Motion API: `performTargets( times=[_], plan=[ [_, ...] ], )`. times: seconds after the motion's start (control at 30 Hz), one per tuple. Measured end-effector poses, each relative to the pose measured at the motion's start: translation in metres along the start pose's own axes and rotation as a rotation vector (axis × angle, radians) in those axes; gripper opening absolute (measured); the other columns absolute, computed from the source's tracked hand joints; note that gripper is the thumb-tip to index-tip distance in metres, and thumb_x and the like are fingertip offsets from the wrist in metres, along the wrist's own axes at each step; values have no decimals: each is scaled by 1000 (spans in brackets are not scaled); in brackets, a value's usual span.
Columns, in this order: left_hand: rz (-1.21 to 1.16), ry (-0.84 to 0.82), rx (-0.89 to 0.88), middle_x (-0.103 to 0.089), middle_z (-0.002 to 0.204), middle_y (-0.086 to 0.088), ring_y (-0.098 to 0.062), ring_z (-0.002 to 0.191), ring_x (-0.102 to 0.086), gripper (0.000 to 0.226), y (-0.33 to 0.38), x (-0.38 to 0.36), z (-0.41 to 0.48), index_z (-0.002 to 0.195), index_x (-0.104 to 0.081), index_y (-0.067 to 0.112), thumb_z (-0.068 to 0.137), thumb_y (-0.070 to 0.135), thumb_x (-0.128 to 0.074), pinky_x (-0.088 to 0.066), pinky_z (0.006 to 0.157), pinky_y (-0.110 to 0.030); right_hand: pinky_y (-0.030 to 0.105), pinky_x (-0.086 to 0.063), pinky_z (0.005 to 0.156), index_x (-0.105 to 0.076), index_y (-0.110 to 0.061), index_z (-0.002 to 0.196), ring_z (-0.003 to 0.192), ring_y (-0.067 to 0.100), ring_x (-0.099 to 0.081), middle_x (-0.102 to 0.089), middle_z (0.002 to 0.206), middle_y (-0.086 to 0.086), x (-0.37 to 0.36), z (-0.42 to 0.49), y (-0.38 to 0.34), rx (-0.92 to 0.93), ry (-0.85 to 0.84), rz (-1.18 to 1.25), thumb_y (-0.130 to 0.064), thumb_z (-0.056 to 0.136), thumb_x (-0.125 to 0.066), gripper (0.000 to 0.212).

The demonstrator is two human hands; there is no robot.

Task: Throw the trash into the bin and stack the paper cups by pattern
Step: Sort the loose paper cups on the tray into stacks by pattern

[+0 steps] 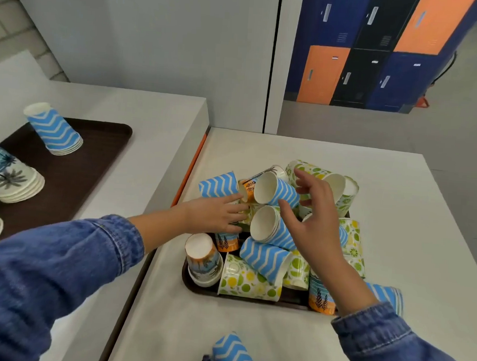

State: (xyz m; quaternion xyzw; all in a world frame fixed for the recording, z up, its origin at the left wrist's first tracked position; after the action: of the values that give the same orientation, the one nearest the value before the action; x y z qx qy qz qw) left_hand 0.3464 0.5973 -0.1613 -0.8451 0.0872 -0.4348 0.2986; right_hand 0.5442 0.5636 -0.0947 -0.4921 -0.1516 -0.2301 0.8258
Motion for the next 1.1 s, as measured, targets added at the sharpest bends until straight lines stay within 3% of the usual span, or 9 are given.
performTargets(
  times=[0.13, 0.33, 0.5, 0.63, 0.8, 0.97, 1.1],
  plan=[
    [0, -27, -52, -41, 143, -15, -35, 141, -25, 73, 0, -11, 5, 141, -37, 18, 76, 4, -68, 3, 112, -55, 7, -42, 77, -48, -24, 131, 99, -2, -50, -50, 114, -3, -2, 2, 2, -6, -20, -3, -15, 84, -68, 52],
    [10, 30, -94, -50, 136, -13, -34, 136, -35, 76, -2, -12, 12, 138, -42, 19, 71, 5, -73, 2, 109, -55, 16, -43, 81, -50, -21, 130, 100, 5, -49, -50, 112, -5, -8, 23, -7, 39, -38, 21, -15, 86, -65, 47],
    [-16, 4, -109, -45, 139, -16, -36, 138, -30, 71, -1, -21, 18, 142, -34, 15, 79, 2, -64, -1, 114, -56, 25, -45, 85, -59, -17, 121, 102, 10, -52, -55, 110, -1, -22, 46, -19, 92, -101, -10, -20, 86, -60, 35],
    [-18, 40, -118, -50, 134, -12, -33, 133, -37, 68, 1, -26, 17, 140, -38, 17, 79, 5, -66, -13, 114, -54, 27, -39, 92, -60, -16, 122, 113, 21, -51, -56, 119, 6, -69, 83, -28, 160, -395, -204, -23, 88, -62, 35],
    [-13, 143, -144, -66, 110, -1, -24, 112, -59, 64, 0, -29, 20, 121, -60, 26, 62, 16, -81, -35, 108, -45, 37, -40, 100, -41, -17, 142, 126, 26, -43, -45, 140, 8, -157, 113, -23, 332, -881, -653, -34, 89, -60, 59],
    [-4, 194, -121, -63, 117, -2, -25, 118, -54, 63, 2, -36, 22, 127, -55, 24, 68, 11, -75, -30, 111, -46, 44, -47, 96, -47, -13, 137, 119, 27, -53, -54, 134, 5, -213, 119, 10, 165, -1262, -875, -46, 77, -72, 73],
    [-4, 182, -134, -64, 117, 0, -23, 117, -55, 62, 1, -36, 19, 125, -56, 27, 67, 16, -76, -31, 111, -44, 44, -51, 91, -50, -15, 134, 109, 26, -58, -59, 125, 3, -227, 118, 16, 193, -1362, -917, -42, 69, -78, 76]
  ],
)
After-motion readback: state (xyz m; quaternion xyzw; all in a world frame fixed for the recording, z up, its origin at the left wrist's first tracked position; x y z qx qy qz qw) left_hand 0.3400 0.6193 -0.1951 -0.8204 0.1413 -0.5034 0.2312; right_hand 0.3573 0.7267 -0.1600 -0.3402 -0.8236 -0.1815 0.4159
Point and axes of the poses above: each hand's wrist, its own z-axis towards the middle knuckle, its own x-axis out of the back of the hand, y = z × x, the point moved 4 cm from there along z, towards the middle knuckle
